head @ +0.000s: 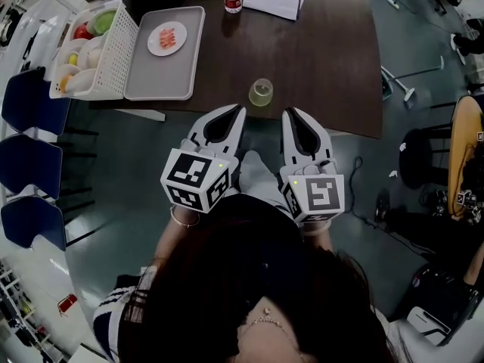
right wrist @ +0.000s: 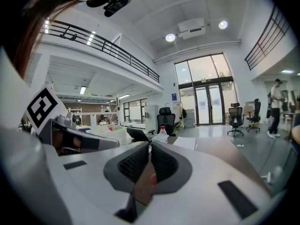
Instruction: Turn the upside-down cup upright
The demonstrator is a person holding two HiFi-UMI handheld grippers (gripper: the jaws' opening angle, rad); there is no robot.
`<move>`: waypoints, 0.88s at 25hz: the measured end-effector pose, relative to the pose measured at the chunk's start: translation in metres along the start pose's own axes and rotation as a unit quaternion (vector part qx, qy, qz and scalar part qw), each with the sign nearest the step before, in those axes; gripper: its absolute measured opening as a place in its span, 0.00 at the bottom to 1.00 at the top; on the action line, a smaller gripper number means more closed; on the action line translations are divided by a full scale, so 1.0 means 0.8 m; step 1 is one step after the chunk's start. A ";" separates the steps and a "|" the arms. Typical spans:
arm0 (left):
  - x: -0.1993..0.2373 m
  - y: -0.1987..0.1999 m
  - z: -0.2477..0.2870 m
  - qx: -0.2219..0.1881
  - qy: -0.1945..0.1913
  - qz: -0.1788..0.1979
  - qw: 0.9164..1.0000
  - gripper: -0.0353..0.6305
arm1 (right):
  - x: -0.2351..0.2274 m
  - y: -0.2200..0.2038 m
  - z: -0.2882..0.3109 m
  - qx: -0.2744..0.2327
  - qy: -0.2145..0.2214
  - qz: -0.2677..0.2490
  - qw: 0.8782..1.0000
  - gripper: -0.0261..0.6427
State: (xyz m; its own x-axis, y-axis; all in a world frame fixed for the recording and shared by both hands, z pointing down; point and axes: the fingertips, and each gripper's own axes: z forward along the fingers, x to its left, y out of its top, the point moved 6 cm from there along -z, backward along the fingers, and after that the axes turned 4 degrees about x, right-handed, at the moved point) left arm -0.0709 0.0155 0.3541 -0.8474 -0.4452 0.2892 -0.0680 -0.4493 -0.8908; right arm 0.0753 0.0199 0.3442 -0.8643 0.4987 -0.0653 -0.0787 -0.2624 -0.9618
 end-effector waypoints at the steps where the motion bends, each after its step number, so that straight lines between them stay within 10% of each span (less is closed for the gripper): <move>1: 0.001 0.001 0.008 -0.001 0.003 -0.001 1.000 0.05 | -0.006 0.000 0.006 0.002 0.002 -0.001 1.000 0.06; 22: 0.057 0.013 0.062 0.020 0.000 -0.005 1.000 0.05 | -0.027 -0.044 0.111 0.058 0.008 -0.012 0.998 0.20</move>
State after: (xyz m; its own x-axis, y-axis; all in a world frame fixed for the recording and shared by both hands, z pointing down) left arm -0.0839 -0.0475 0.3754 -0.8472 -0.4404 0.2970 -0.0546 -0.4839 -0.8734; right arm 0.0523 -0.0551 0.4031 -0.8536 0.5187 -0.0485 -0.1568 -0.3446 -0.9255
